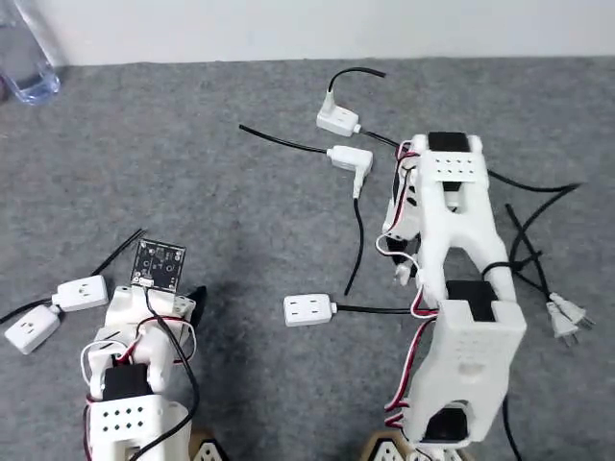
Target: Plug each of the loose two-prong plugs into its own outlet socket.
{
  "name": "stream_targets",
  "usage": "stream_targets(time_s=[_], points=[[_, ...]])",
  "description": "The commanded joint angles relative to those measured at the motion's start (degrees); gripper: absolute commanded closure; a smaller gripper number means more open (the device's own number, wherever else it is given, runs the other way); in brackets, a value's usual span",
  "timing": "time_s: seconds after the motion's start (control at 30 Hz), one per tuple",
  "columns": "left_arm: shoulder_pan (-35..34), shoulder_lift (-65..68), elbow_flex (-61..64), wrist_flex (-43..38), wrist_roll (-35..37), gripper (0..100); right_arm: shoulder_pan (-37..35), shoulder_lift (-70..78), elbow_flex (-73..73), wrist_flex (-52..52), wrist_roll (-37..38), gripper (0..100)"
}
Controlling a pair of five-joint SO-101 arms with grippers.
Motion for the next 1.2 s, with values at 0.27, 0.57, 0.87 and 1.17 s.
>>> stream_targets(time_s=[0.27,0.57,0.87,1.17], points=[[0.7,-0.7,-0.4,-1.3,-0.5,72,5.1,4.2,-0.5,-5.9,-14.8,98.2],[0.7,-0.7,-0.4,-1.3,-0.5,72,2.6,9.0,-1.2,-1.3,-4.4,49.6],[0.7,-0.7,-0.1,-1.3,-0.5,72,-3.4,1.5,-12.4,4.5,14.5,62.6],[0.7,-0.7,-0.1,-1.3,-0.5,72,-1.6,-2.9,-10.9,4.7,53.7,85.7]])
